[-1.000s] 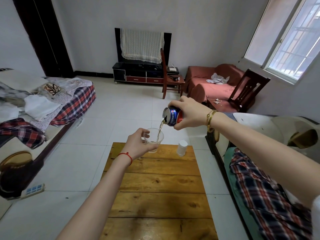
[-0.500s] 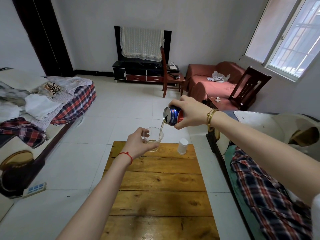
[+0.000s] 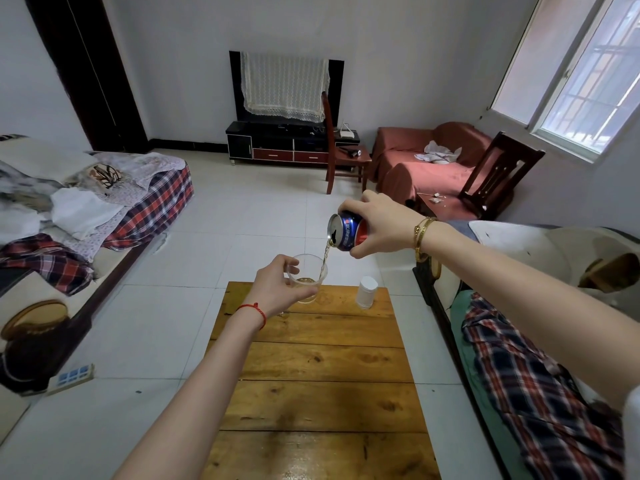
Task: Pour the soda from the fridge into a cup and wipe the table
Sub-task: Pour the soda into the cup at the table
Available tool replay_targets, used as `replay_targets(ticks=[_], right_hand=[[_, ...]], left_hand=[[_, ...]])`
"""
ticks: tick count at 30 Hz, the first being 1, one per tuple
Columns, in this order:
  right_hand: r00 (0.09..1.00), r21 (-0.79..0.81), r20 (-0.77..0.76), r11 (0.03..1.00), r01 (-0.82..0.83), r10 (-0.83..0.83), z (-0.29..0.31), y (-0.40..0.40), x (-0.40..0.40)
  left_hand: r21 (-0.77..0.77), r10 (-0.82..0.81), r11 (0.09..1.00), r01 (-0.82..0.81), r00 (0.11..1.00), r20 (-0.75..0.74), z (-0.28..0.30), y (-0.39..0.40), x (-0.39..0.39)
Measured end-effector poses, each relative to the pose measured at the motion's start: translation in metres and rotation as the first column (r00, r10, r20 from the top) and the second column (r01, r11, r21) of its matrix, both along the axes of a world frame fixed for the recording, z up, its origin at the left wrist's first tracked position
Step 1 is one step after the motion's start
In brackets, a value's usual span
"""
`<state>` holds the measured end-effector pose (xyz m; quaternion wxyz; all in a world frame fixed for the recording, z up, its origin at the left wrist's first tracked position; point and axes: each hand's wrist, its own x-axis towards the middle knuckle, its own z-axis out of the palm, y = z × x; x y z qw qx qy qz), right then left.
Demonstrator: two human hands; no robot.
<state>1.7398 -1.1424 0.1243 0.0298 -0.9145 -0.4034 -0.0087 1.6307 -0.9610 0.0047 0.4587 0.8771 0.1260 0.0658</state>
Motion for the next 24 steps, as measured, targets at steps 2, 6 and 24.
replay_targets(ticks=[2, 6, 24], right_hand=[[1.000, -0.007, 0.000, 1.000, 0.005, -0.005, -0.001, 0.000, 0.000], [1.000, -0.010, -0.013, 1.000, 0.013, -0.013, -0.004, 0.000, 0.000], [0.999, -0.002, -0.034, 1.000, 0.019, -0.019, -0.011, 0.001, 0.001]], left_hand=[[0.001, -0.004, 1.000, 0.004, 1.000, -0.001, -0.001, -0.001, 0.000], [-0.002, -0.004, 1.000, 0.004, 1.000, -0.005, -0.004, -0.001, 0.001], [0.014, -0.007, 1.000, 0.007, 1.000, -0.005, -0.007, 0.001, 0.001]])
